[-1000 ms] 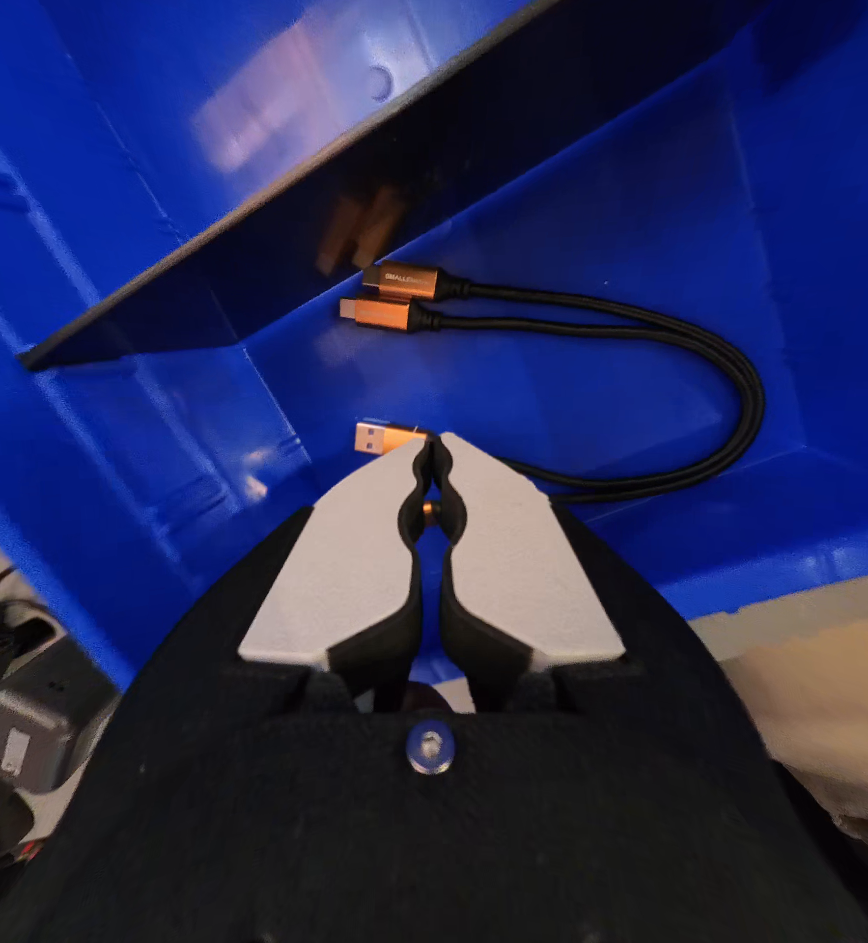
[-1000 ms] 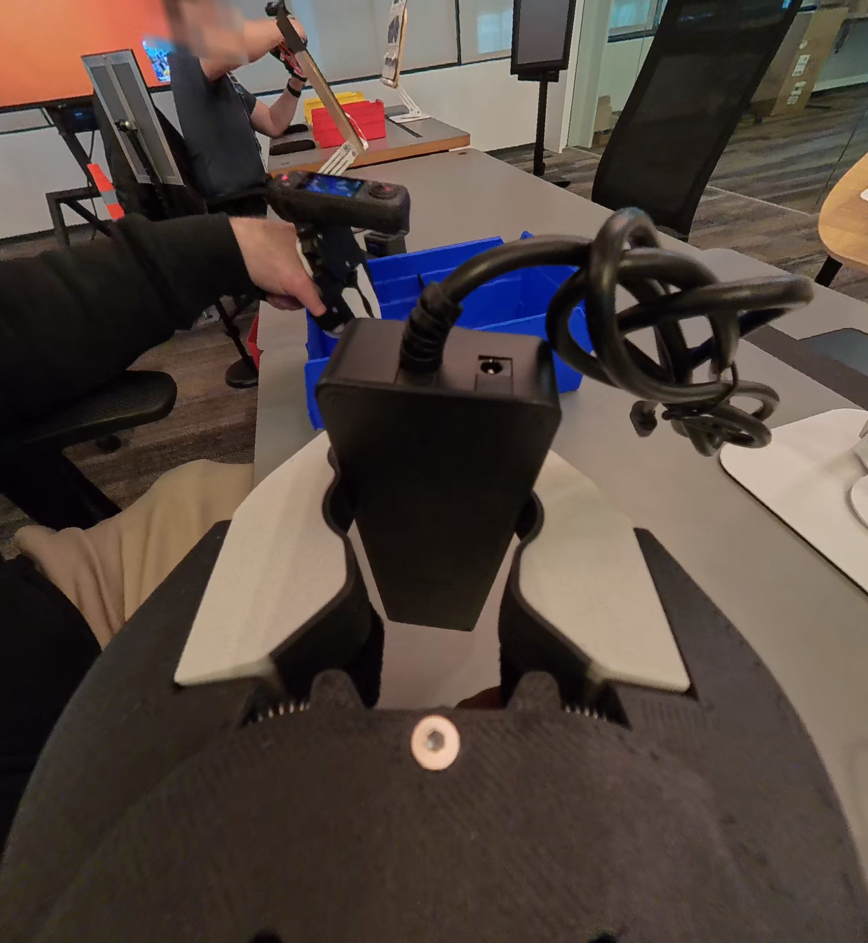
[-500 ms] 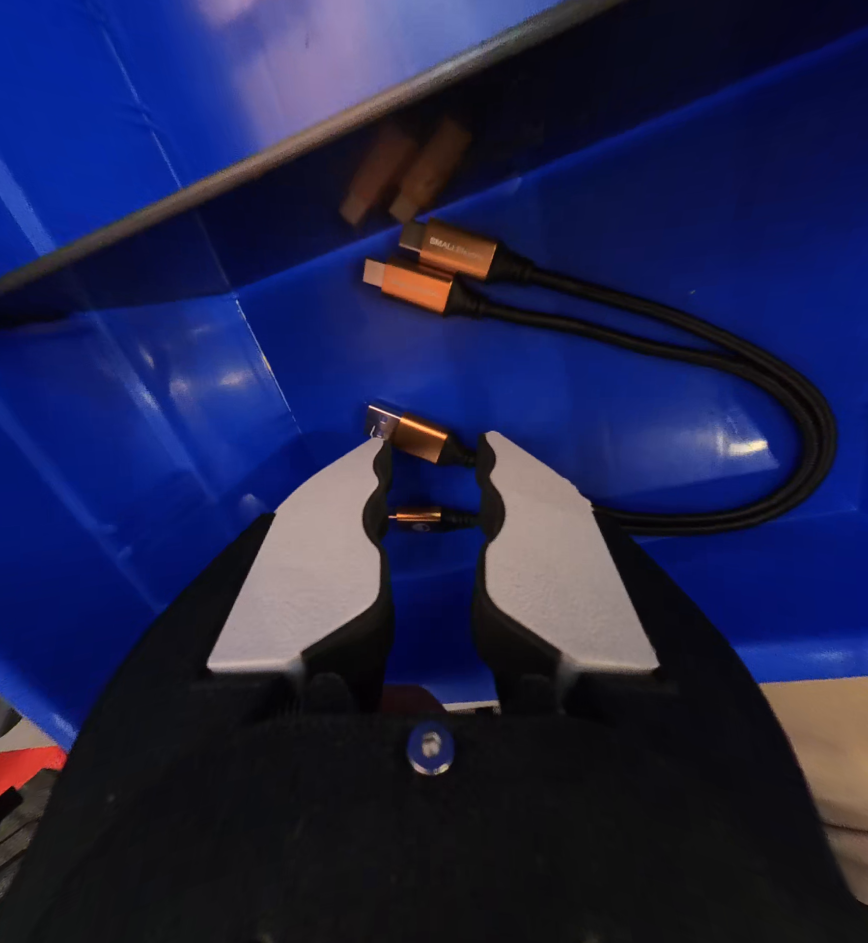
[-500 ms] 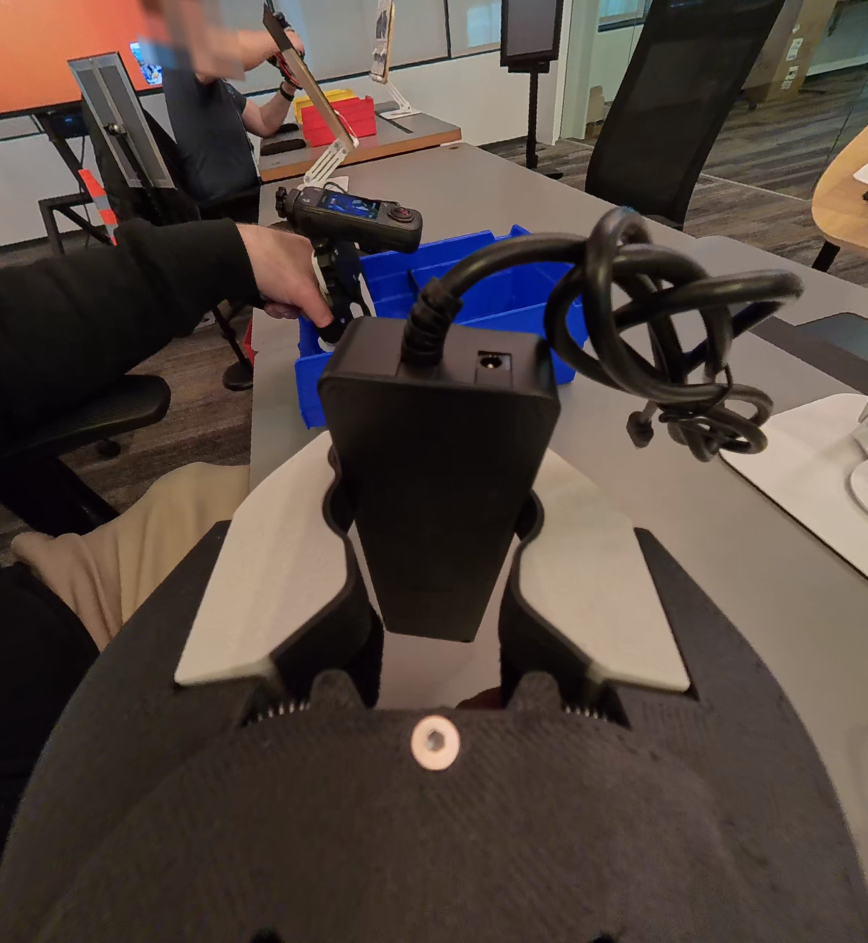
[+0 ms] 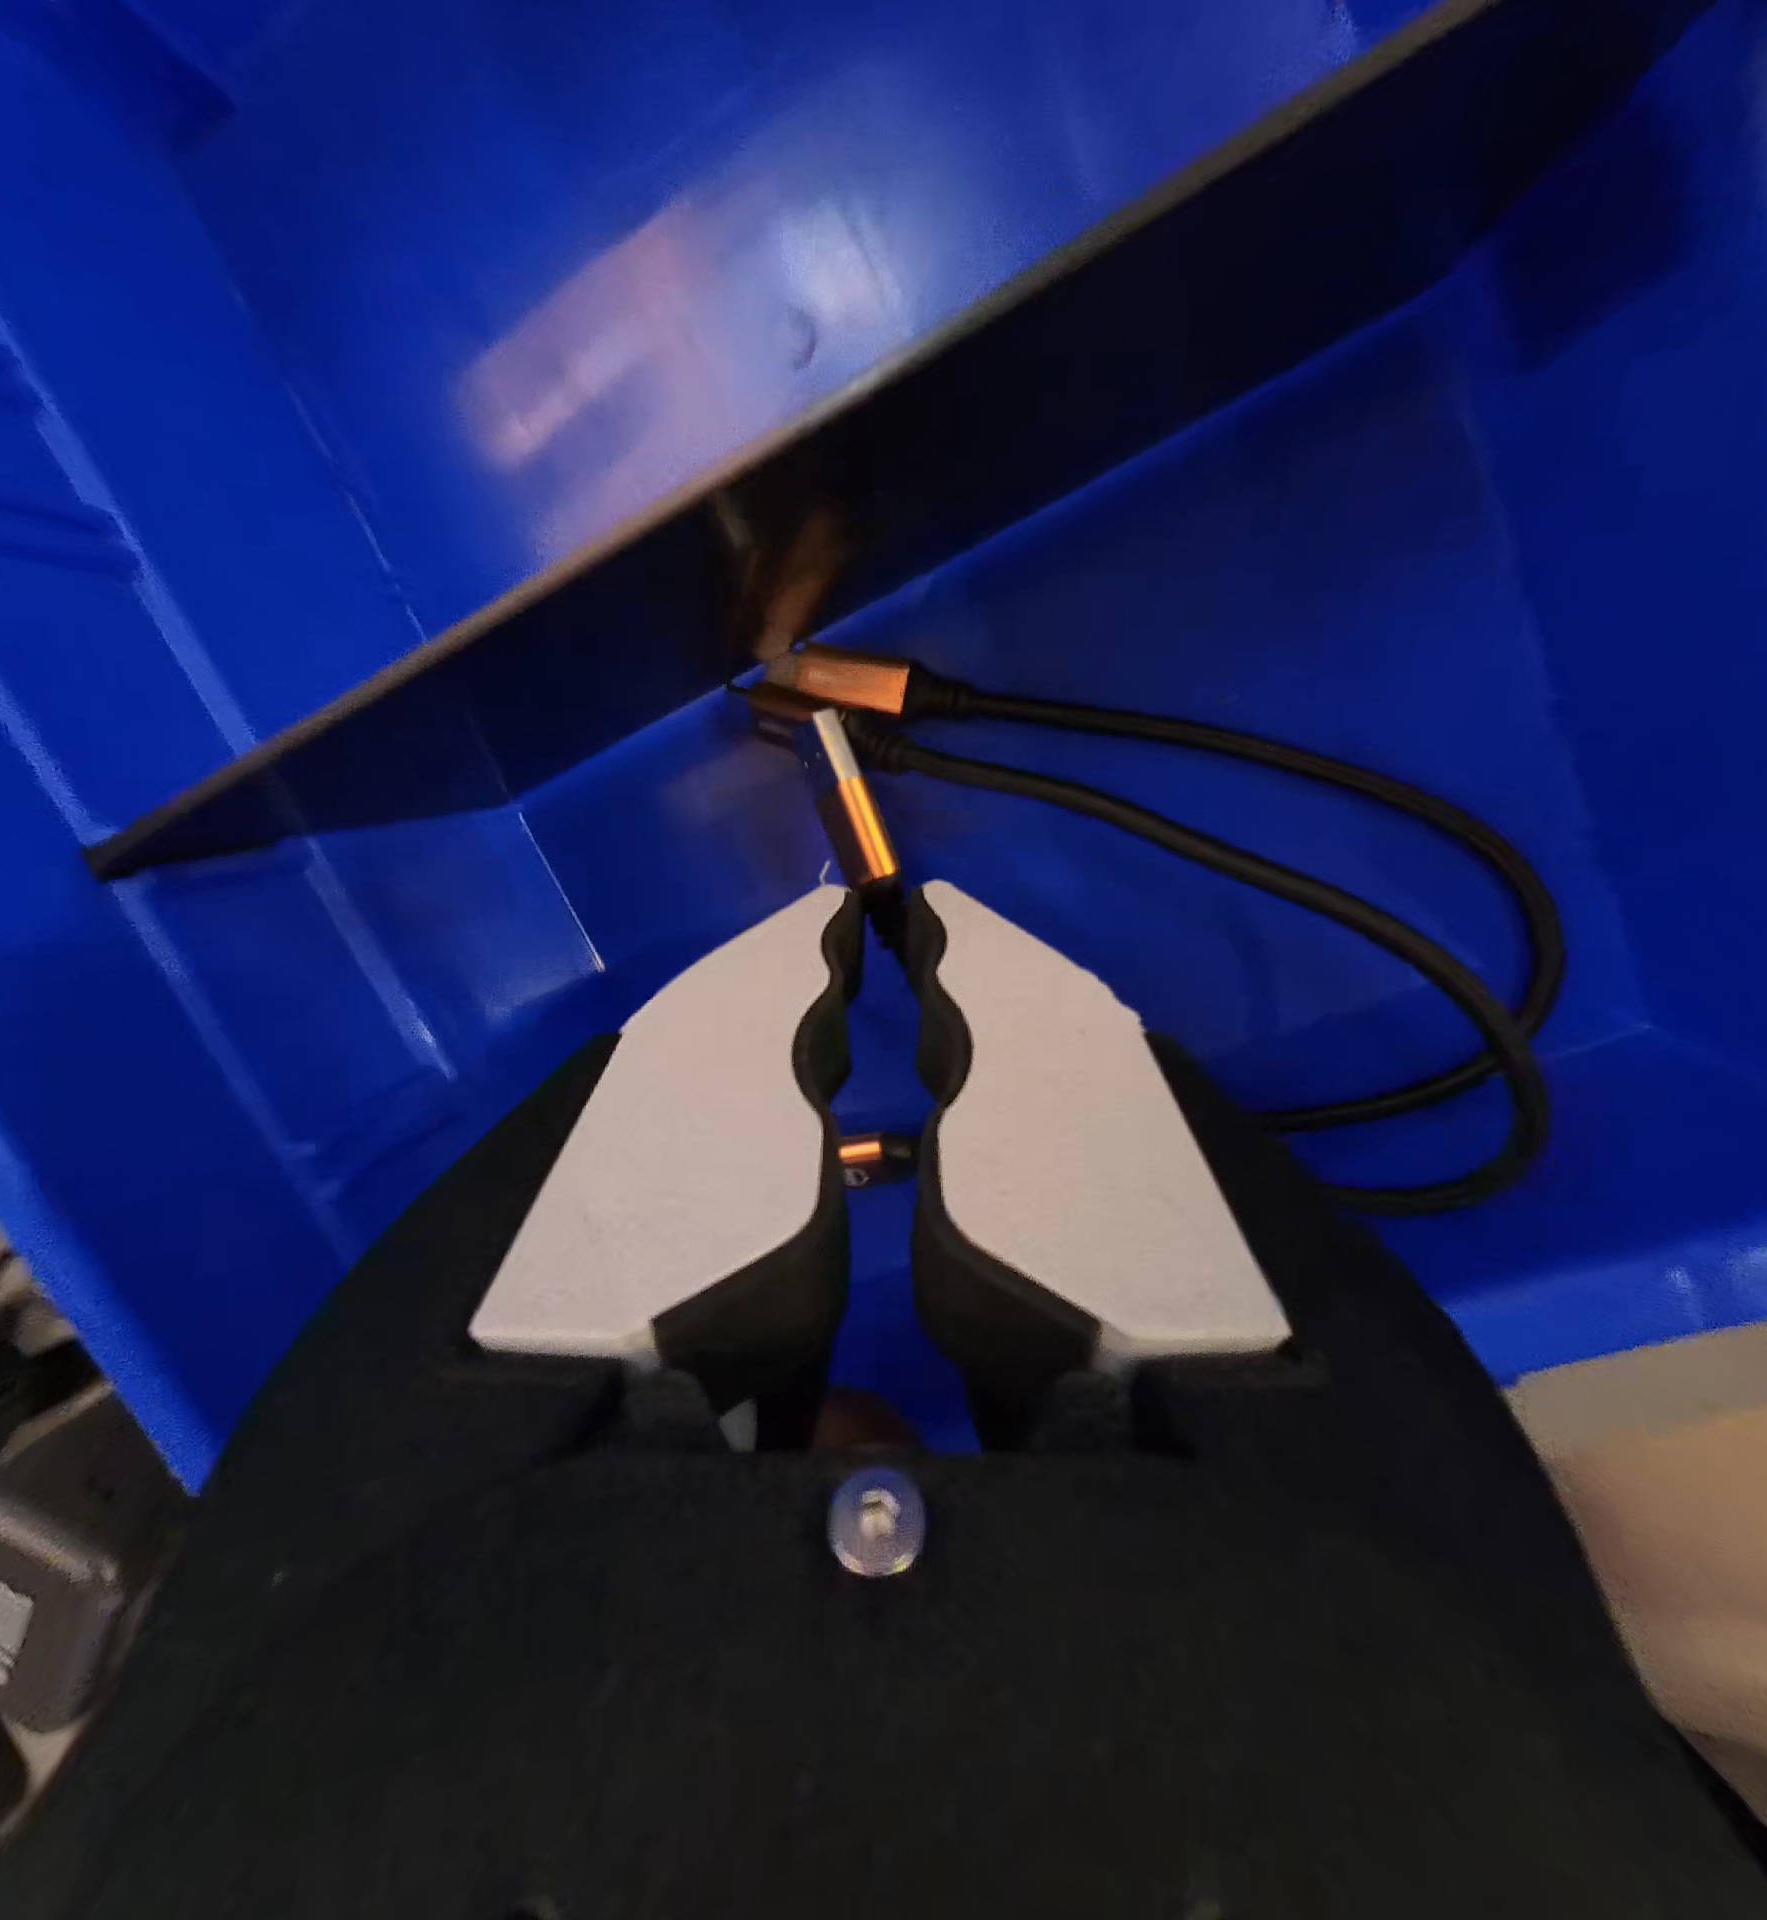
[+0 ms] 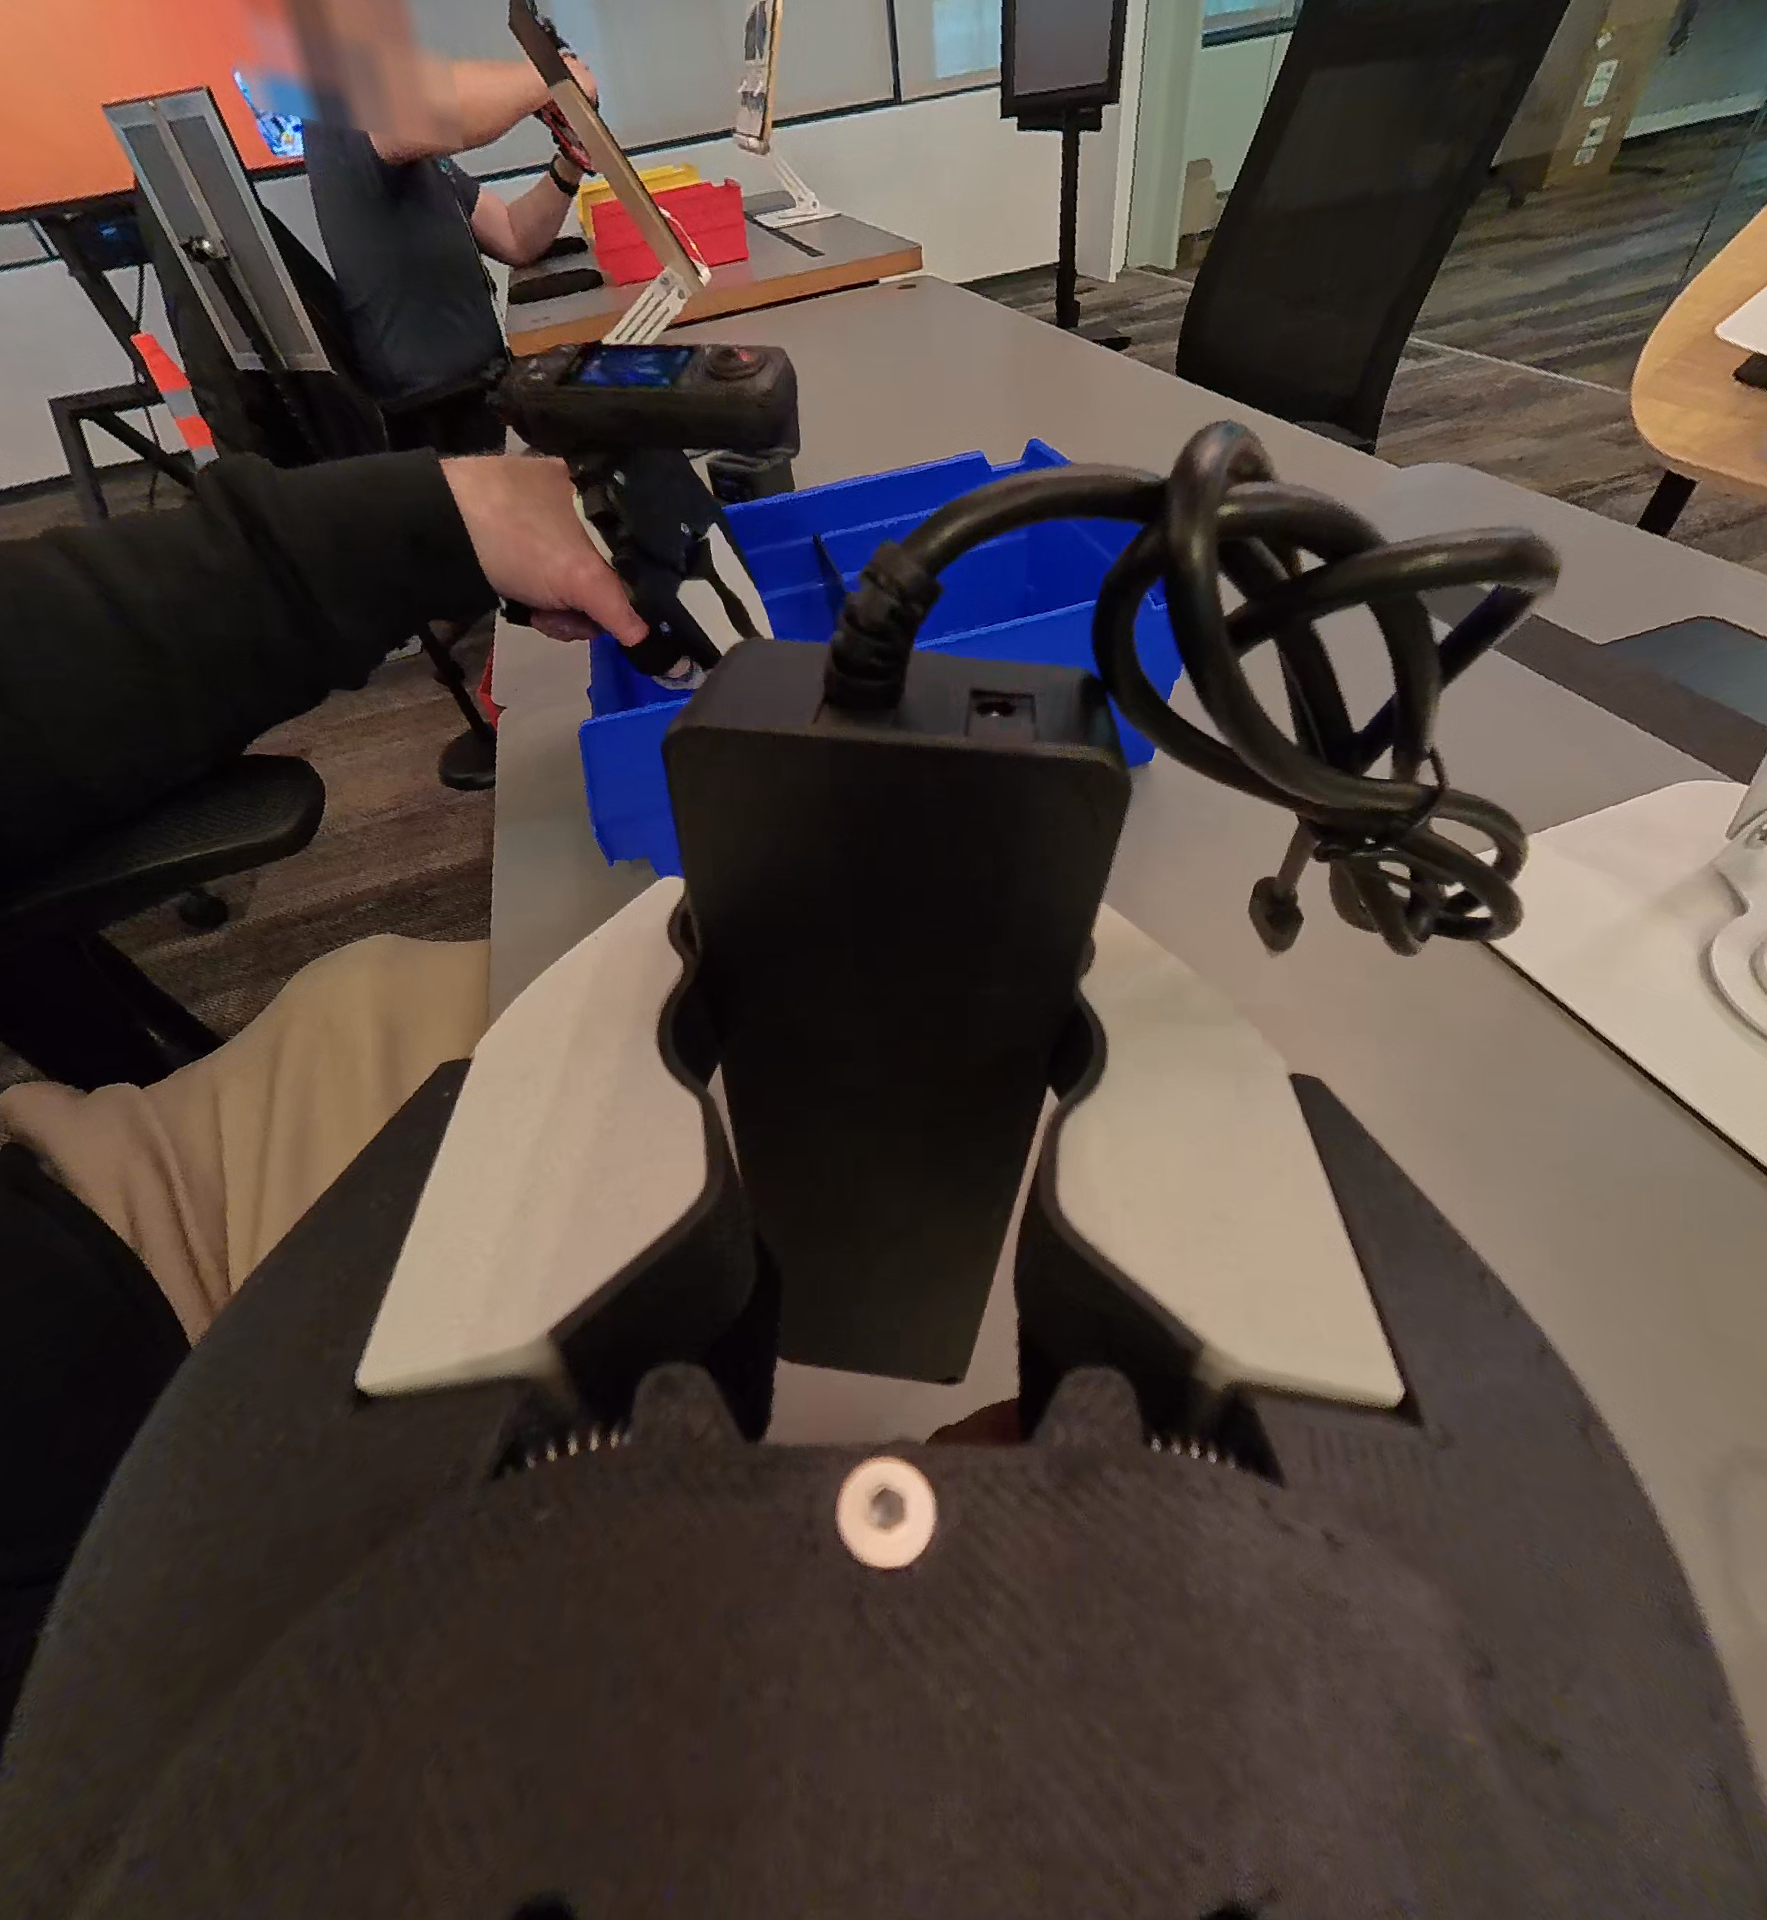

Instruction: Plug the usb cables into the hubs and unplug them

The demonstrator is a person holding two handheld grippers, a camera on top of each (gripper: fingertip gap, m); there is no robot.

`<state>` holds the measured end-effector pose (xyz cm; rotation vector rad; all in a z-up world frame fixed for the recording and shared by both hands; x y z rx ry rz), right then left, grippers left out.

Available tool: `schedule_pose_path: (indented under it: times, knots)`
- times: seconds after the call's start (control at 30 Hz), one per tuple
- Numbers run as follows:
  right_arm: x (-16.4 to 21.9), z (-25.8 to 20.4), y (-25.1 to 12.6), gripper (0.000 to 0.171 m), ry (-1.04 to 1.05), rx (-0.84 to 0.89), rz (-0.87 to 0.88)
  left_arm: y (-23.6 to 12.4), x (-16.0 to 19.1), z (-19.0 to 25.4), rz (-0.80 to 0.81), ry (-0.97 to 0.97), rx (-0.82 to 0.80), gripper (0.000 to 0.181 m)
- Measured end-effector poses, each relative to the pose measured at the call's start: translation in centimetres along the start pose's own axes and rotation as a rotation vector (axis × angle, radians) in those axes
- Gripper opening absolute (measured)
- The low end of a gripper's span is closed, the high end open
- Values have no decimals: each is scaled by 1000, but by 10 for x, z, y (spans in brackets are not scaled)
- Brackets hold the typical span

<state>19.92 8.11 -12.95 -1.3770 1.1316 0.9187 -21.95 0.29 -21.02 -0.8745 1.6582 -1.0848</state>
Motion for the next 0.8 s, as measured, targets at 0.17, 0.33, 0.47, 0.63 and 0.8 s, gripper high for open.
schedule_pose_path:
  times: [0.17,0.33,0.47,0.63,0.8]
  knots:
    - [2,3,-1,62,7,-8,9,-28,-8,-1,120,77,-76,8]
    - [2,5,-4,62,8,-37,44,-57,-16,8,255,176,-160,8]
    - [1,7,-5,61,35,-77,82,-85,-28,23,372,262,-222,7]
    - [0,10,-10,61,75,-134,150,-127,-47,51,512,360,-284,7]
    - [-5,10,-20,61,109,-262,274,-170,-66,95,645,506,-331,7]
Point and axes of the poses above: each gripper's, where its closed fingertips meet, y out along the fingers, x out of its underside, z = x × y across the jaws, the point moved 10 cm from there along -y, back along the fingers, and after that the axes turned 1 degree about -x, right-handed, at the moved point
